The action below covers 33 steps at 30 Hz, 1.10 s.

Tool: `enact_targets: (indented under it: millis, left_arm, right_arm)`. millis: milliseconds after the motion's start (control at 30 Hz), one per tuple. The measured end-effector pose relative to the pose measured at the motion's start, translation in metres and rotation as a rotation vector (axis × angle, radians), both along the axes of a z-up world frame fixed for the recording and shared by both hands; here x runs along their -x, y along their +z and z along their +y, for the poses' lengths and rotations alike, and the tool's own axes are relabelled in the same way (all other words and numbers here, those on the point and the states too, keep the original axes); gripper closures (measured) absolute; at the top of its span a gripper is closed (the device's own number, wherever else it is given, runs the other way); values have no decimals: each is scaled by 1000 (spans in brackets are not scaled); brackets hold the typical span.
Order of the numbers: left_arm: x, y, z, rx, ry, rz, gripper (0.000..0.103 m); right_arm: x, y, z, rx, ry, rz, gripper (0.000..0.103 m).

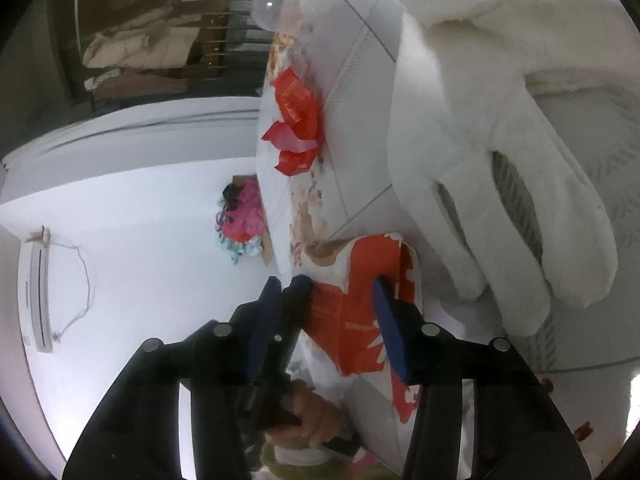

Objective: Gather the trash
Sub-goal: 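Grasp the white glove with the left gripper while the right holds the paper bag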

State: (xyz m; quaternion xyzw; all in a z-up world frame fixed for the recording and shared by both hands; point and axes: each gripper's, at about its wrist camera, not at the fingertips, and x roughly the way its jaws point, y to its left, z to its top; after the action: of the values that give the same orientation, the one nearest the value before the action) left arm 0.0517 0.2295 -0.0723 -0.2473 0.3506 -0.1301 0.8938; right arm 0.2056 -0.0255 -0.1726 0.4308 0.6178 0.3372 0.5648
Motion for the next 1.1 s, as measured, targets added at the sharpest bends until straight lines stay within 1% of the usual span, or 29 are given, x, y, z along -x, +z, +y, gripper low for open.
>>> enact_targets:
  millis: [100,200,300,367,433,500,600,700,867,967,1067,1100]
  left_arm:
    - [0,0,0,-1,-3,1,83]
    - [-1,-1,0,-2,-5,3,83]
    - [-2,-1,1,6,-6,5,83]
    - [-3,-2,3,18,-6,12,83]
    - [-4,-2,5,38,-7,22,83]
    - [-5,-3,9,59,-9,32,83]
    - [-6,-2,10,67,-11,42,83]
    - [-7,-2,10,69,-10,43,83]
    - [-7,-3,12,82,-9,45,83]
    - [-6,-2,12,70,-5,43,83]
    - [-6,-2,14,64,-7,43,83]
    - [-6,-2,12,68,-5,44,83]
  right_arm:
    - [3,3,-4,14,-5,-2,58]
    - [8,5,-13,25,-23,4,57]
    - [8,-2,-18,21,-31,28,55]
    - [7,-7,-19,8,-42,50,57]
    - [6,-7,-18,0,-39,49,54]
    - [5,-6,-14,4,-37,46,53]
    - [3,-4,-8,6,-34,50,50]
    - [2,-1,-4,11,-31,50,44]
    - [1,-1,-4,13,-26,48,43]
    - [-1,1,0,38,-34,27,46]
    - [-1,1,7,76,-52,13,54]
    - [0,-1,9,79,-54,20,58]
